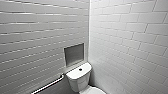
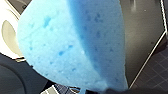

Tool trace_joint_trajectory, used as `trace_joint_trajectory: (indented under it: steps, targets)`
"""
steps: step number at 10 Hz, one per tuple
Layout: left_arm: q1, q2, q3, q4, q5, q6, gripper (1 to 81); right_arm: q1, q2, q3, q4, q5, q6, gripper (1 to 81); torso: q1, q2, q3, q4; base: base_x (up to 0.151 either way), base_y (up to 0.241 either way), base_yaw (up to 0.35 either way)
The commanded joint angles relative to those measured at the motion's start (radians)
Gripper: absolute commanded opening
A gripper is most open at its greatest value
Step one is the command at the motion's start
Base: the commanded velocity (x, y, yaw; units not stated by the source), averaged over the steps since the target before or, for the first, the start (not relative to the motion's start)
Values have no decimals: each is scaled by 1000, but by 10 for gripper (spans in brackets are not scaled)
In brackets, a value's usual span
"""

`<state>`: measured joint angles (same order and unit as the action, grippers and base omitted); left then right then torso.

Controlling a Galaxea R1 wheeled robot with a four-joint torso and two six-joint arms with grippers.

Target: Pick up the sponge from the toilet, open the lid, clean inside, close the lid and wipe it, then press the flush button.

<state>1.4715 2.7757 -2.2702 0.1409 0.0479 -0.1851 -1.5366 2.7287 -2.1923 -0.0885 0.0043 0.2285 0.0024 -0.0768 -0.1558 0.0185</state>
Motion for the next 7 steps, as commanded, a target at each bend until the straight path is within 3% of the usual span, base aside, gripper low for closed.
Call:
trace_joint_trajectory:
  steps: [1,7]
  targets:
    - [-44,-14,15,-7,53,1,811,41,-19,13,15,-55,-3,10,0,0,0,0,97,0,0]
    - [-44,-13,15,-7,40,1,811,37,-15,-12,15,-55,-3,10,0,0,0,0,97,0,0]
